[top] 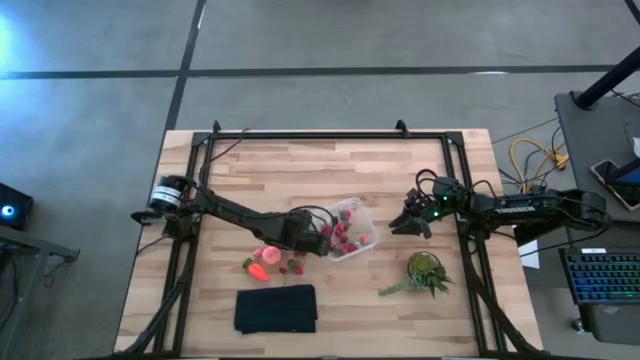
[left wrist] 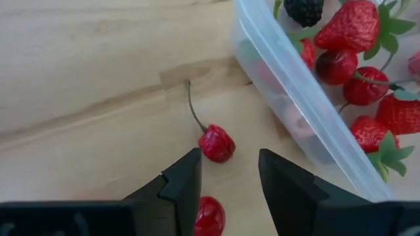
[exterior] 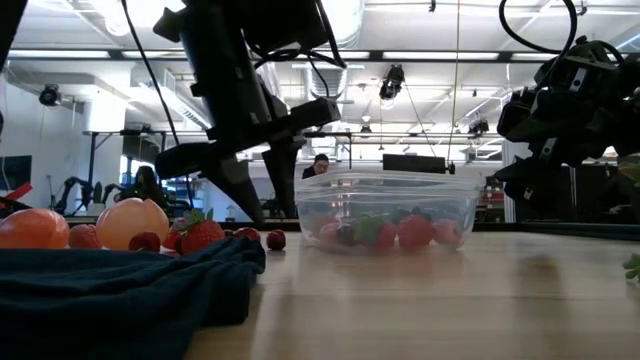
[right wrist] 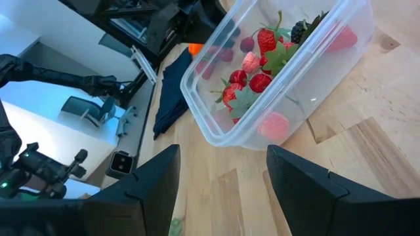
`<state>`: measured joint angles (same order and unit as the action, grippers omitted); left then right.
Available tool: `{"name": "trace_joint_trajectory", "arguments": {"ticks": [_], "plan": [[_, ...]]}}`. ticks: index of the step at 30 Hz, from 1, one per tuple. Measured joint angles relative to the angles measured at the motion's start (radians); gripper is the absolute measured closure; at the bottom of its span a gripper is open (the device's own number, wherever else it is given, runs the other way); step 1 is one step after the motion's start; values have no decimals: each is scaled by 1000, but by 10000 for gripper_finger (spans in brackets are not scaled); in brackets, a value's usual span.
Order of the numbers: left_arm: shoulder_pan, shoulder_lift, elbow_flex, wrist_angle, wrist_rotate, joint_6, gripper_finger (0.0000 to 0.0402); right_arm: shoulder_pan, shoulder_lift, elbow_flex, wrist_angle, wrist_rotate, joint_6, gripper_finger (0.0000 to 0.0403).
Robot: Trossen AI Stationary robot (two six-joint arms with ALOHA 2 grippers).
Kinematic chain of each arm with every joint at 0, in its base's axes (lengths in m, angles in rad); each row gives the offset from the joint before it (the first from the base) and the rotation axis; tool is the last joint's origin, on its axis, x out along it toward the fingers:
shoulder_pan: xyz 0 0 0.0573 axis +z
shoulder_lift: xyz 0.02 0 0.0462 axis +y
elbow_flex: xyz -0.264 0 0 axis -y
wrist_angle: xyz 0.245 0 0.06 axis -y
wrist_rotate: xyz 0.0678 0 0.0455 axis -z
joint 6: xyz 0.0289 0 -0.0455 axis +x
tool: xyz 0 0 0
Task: Pick and placing Produce into tupperware
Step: Put the red cherry into the container
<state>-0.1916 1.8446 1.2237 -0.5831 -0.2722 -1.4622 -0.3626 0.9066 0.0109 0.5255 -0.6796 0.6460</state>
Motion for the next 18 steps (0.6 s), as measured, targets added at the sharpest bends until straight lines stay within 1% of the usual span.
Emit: {"name": "trace_joint_trajectory", "arguments": {"ticks": [4,13,18], "plan": [[11,0,-3,1,50,-14,265,0,0,0,0,0,1,184],[23,0,-22,5,32,-24,265,0,0,0,0,0,3,184],[26,1,-62,80,32,-24,265,0,0,0,0,0,4,184]]}}
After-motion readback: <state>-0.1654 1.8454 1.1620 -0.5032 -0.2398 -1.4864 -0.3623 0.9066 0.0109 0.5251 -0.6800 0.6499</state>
